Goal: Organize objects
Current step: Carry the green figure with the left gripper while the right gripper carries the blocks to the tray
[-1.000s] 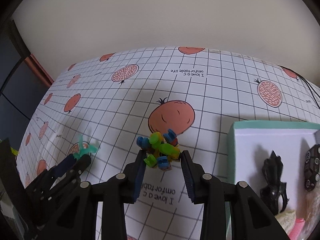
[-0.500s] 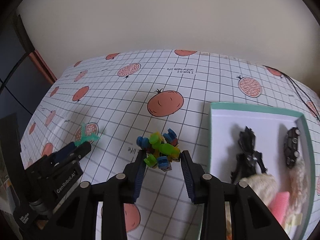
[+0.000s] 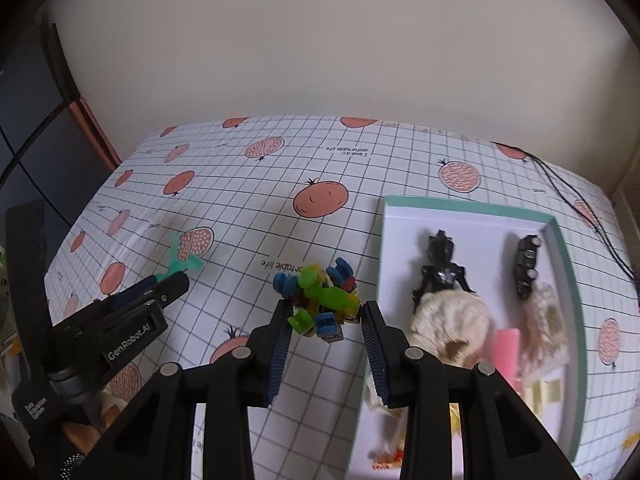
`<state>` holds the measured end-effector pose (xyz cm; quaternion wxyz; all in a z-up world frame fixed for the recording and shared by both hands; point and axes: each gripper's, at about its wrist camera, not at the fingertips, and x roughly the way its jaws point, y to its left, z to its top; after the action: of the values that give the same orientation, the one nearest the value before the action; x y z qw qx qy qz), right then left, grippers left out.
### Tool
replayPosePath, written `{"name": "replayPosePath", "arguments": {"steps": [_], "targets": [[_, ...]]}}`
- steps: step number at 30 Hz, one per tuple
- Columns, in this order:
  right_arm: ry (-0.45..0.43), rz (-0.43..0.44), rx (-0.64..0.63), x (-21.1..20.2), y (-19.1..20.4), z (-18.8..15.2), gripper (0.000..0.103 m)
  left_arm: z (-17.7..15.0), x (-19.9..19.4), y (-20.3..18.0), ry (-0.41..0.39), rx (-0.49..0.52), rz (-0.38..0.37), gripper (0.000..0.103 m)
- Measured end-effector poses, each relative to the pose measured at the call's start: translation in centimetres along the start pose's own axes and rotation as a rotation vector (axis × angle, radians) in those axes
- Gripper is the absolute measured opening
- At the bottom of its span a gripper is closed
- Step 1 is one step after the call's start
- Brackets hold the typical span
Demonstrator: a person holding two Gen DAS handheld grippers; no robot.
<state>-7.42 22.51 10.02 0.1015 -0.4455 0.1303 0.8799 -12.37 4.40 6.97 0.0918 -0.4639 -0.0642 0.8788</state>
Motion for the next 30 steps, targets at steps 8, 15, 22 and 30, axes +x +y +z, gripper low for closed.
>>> {"name": "replayPosePath", "arguments": {"steps": [8,15,22,30], "targets": [[-0.016,-0.009,0.012,-2.9,-1.0,-1.7,0.038,-1.5,-3.0,-2.1,-0.031,0.030,-0.047,0.038],[-0.017,-0.026,0.027,-4.8,-2.3,-3.1,0.038,-2.7,-4.7,-4.3,-0.048,0.058,-0.108,0.039],[0.003,-0.062,0.055,-5.5,-4.9,-4.1,0.038,-3.9,-5.4,-6.4,-0.041,0.075,-0.174,0.039],[0.038,-0.104,0.102,-5.4,-8.0,-5.2,0.038,-5.2,-5.3,-9.8,-0.018,0.148,-0.225,0.039]]}}
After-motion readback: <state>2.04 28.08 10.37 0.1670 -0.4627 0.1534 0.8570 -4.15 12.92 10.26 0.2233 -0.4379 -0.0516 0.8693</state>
